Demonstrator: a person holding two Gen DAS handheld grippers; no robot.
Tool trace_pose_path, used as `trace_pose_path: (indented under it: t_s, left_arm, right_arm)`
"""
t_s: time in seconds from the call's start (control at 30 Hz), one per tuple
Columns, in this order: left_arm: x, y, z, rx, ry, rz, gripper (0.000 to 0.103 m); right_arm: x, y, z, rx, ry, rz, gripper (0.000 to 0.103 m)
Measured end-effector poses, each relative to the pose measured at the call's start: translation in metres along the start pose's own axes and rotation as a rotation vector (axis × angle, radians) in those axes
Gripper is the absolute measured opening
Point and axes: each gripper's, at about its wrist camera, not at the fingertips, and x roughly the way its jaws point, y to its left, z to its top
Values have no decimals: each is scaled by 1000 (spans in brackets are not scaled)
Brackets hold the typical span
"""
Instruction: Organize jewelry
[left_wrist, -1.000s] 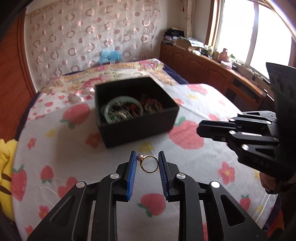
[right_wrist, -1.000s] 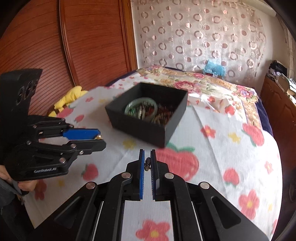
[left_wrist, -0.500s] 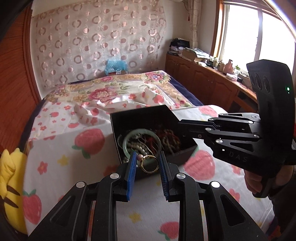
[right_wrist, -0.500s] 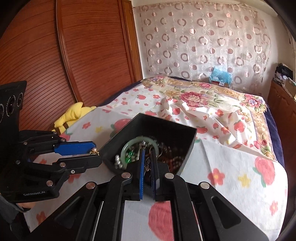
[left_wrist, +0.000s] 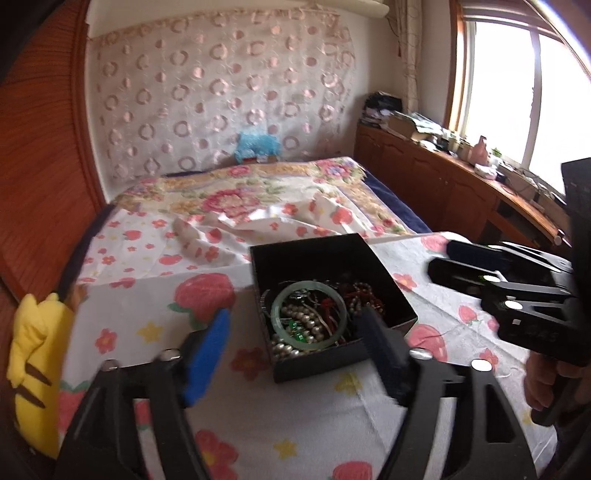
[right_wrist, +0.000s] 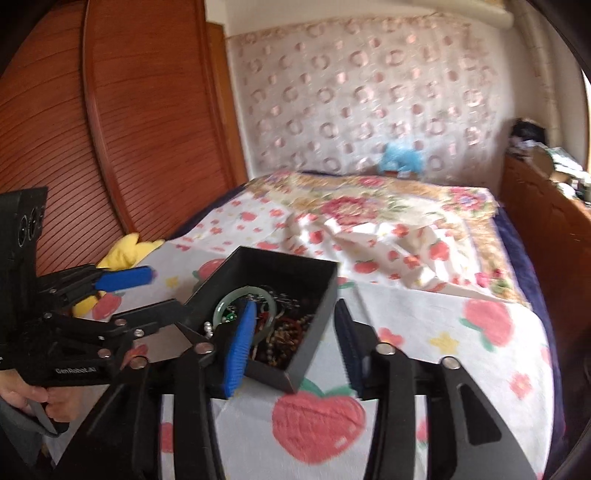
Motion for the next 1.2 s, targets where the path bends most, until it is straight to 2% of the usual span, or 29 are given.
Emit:
trace_pose_path:
  t_s: [0.03,0.13,0.23,0.37,0.5,1.2]
  left_arm:
    - [-7,0,-1,-5,-15,22,83]
    - [-27,1,-7,-22,-41,63,91]
    - [-43,4,-10,-48,-51,88,95]
    - [-61,4,-16,-62,-59,135,95]
    - [-71,2,-20,-57,-63,148,95]
    - [-90,-8,-19,-33,-89,132,95]
  right_arm:
    - [-11,1,-3,8,-23,-26,70]
    - [-37,1,-12,31,-63,-80,89]
    - [-57,4,-21,37,-91,-137,101]
    - [-74,4,-29,60,-99,-172,101]
    - [-85,4,-35,83,-115,-180,101]
    - [-91,13,-37,77,-132,-205,101]
